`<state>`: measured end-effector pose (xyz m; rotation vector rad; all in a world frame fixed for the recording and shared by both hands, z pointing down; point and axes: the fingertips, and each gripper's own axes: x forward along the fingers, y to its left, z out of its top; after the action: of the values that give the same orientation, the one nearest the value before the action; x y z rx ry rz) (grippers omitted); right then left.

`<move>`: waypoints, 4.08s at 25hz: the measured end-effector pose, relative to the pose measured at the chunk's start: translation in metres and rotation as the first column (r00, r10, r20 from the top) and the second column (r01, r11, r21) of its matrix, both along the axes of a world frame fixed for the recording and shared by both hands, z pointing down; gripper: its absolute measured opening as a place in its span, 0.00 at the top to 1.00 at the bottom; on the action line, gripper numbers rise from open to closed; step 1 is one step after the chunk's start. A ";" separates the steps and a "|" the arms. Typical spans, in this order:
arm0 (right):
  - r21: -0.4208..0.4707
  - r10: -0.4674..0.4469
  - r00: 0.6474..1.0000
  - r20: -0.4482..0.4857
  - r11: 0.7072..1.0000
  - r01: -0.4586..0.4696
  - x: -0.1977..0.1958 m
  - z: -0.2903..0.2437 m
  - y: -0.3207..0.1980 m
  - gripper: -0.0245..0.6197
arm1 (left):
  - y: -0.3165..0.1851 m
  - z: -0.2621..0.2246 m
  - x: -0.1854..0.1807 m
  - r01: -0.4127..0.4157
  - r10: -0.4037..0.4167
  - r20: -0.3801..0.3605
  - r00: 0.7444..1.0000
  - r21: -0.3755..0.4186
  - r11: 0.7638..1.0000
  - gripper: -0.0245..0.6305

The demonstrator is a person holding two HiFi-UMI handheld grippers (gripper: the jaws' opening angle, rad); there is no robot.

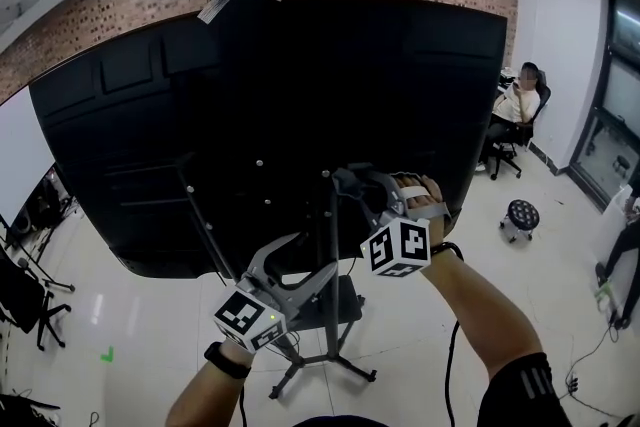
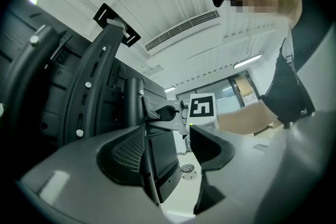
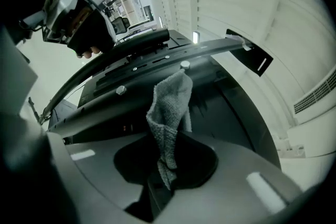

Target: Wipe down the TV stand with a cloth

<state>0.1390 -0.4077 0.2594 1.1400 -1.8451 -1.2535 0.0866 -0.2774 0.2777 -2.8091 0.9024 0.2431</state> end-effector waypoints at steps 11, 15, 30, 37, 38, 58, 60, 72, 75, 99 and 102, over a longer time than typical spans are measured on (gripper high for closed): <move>-0.045 0.071 0.997 0.029 0.997 -0.070 0.066 0.003 -0.011 0.89 | -0.001 -0.002 0.033 -0.008 0.008 0.007 1.000 0.000 1.000 0.52; -0.058 0.108 0.993 0.051 0.993 -0.105 0.097 0.004 -0.016 0.89 | -0.001 -0.001 0.052 -0.020 0.020 0.011 1.000 0.002 1.000 0.52; -0.100 0.182 0.975 0.125 0.980 -0.170 0.168 0.002 -0.021 0.89 | 0.008 0.006 0.079 -0.010 0.010 0.015 1.000 -0.004 1.000 0.52; -0.057 0.081 0.971 0.226 0.996 -0.070 0.143 -0.031 0.015 0.89 | 0.016 -0.005 0.048 0.032 -0.032 -0.003 1.000 0.030 0.999 0.52; -0.045 0.061 0.971 0.231 0.998 -0.052 0.136 -0.037 0.021 0.89 | 0.018 -0.007 0.044 0.035 -0.035 -0.004 0.999 0.037 0.999 0.52; 0.042 -0.301 0.933 0.199 0.953 0.299 -0.159 -0.101 0.123 0.89 | 0.054 -0.034 -0.179 0.229 -0.226 -0.042 0.973 0.096 0.969 0.52; 0.030 -0.325 0.926 0.191 0.945 0.325 -0.198 -0.098 0.128 0.89 | 0.056 -0.032 -0.207 0.248 -0.245 -0.038 0.969 0.097 0.964 0.52; 0.037 -0.283 0.959 -0.008 0.958 0.283 -0.380 -0.063 0.112 0.89 | 0.058 -0.014 -0.343 0.314 -0.311 -0.052 0.949 0.060 0.948 0.52; 0.099 -0.243 0.962 -0.127 0.961 0.256 -0.414 -0.063 0.129 0.89 | 0.056 -0.008 -0.366 0.313 -0.311 -0.050 0.949 0.047 0.949 0.52; 0.028 0.014 0.901 -0.433 1.000 -0.002 -0.446 0.000 0.052 0.89 | 0.047 0.012 -0.394 0.240 -0.239 -0.083 0.968 0.009 0.971 0.52; 0.026 0.056 0.885 -0.462 0.998 -0.049 -0.430 0.001 0.049 0.90 | 0.049 0.013 -0.386 0.220 -0.219 -0.083 0.972 0.007 0.975 0.52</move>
<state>-0.2906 -0.3591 0.2603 0.7984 -1.4384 -1.3672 -0.2994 -0.2287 0.2904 -2.6724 1.2129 0.3331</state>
